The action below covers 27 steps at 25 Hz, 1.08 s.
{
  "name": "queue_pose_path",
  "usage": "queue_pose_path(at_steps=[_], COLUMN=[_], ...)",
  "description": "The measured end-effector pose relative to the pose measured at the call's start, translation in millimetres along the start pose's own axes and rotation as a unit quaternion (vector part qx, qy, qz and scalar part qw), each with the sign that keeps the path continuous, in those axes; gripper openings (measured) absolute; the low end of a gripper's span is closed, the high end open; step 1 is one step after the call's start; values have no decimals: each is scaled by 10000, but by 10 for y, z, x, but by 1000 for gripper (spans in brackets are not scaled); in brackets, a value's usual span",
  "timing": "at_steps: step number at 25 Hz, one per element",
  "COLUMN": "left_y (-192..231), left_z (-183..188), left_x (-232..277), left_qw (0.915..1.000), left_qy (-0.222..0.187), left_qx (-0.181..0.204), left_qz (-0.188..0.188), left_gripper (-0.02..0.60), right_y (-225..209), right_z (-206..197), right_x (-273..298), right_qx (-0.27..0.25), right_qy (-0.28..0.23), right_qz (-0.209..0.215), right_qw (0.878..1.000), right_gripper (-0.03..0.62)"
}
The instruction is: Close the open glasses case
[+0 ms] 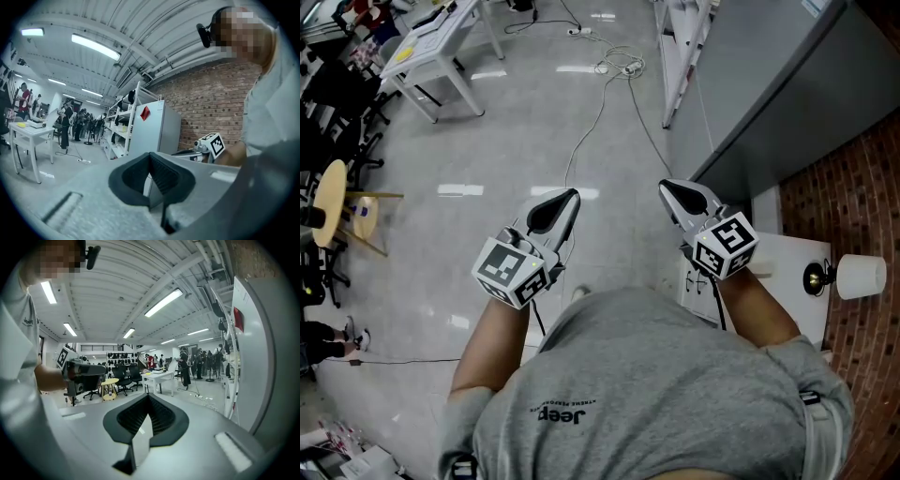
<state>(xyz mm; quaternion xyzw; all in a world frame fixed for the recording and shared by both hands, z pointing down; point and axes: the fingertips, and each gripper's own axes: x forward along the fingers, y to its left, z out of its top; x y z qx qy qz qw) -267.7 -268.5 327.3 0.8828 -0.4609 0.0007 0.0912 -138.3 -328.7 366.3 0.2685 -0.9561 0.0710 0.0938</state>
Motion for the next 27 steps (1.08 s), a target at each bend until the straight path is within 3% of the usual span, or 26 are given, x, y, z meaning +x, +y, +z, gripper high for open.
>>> queue_pose_path(at_steps=[27], left_y=[-143], left_z=[-34], left_x=[19], left_qw=[10000], left_qy=[33], left_qx=[-6], left_qz=[-91], left_gripper=[-3], right_y=[69], right_z=[-18], right_x=[-88], right_qx=[-295], right_qy=[79], right_qz=[105], right_qw=[9995], right_gripper=[8])
